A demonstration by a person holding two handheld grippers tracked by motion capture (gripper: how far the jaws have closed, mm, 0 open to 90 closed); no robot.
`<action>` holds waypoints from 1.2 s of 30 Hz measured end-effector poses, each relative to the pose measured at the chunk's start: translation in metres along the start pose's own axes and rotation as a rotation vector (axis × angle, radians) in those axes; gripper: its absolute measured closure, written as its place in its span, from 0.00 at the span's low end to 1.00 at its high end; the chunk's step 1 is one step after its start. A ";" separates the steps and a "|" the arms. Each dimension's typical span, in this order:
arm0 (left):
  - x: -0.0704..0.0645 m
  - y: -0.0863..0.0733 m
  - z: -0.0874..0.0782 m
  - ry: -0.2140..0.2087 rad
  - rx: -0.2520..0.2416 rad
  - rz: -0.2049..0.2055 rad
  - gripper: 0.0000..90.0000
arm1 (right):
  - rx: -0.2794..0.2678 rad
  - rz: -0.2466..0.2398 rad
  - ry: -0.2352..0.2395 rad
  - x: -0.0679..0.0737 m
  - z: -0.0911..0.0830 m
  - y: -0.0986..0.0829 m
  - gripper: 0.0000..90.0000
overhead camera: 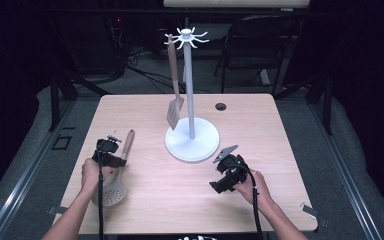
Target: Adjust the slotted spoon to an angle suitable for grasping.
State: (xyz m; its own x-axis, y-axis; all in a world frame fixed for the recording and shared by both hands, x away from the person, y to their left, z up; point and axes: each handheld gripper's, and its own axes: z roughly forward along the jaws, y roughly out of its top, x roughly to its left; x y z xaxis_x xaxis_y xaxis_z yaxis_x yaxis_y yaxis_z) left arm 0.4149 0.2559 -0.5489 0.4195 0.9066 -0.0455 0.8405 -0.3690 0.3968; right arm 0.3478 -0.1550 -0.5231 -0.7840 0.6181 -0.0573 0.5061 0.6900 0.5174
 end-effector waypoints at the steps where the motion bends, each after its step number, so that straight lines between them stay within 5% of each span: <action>1: -0.003 0.000 -0.001 -0.014 0.013 0.014 0.78 | -0.001 0.000 0.000 0.000 0.000 0.000 0.12; 14: -0.016 -0.001 -0.006 -0.083 0.086 0.097 0.84 | -0.001 -0.001 -0.001 0.000 0.000 0.000 0.12; 24: -0.028 0.006 -0.004 -0.010 0.110 0.160 0.80 | 0.011 -0.010 -0.001 0.000 -0.001 0.001 0.12; 36: -0.030 0.021 0.005 -0.014 0.140 0.168 0.80 | 0.015 -0.008 0.001 0.001 0.000 0.001 0.12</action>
State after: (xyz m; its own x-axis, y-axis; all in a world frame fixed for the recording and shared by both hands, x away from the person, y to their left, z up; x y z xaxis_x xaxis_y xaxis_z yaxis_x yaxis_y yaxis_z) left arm 0.4221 0.2199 -0.5436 0.5619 0.8272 -0.0025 0.7972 -0.5407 0.2684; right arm 0.3476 -0.1536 -0.5228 -0.7886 0.6119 -0.0604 0.5049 0.7005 0.5043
